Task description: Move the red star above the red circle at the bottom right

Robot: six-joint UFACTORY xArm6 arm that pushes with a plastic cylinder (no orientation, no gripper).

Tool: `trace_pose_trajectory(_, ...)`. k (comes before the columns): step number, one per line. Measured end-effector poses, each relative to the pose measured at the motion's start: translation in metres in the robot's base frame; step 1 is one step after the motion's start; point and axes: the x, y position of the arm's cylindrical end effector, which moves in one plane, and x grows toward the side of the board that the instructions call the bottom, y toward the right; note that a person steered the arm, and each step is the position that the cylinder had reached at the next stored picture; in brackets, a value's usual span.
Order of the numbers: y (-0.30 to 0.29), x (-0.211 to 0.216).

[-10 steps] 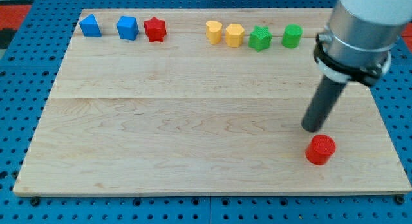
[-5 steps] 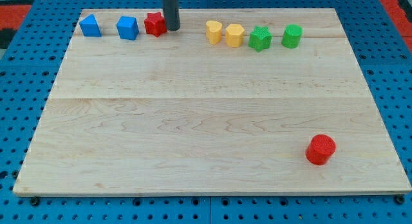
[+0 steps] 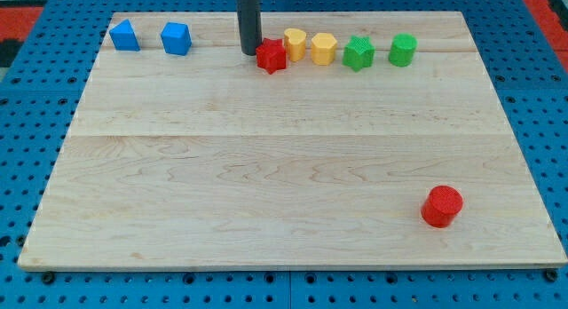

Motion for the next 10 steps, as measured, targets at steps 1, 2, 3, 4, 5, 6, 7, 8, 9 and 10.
trace_pose_trajectory(1,-0.006,-0.008)
trace_pose_trajectory(2,-0.001,0.005)
trace_pose_trajectory(3,0.046,0.024)
trace_pose_trajectory(4,0.075,0.024)
trace_pose_trajectory(5,0.091,0.022)
trace_pose_trajectory(6,0.137,0.067)
trace_pose_trajectory(7,0.161,0.076)
trace_pose_trajectory(8,0.166,0.068)
trace_pose_trajectory(9,0.173,0.079)
trace_pose_trajectory(10,0.186,0.113)
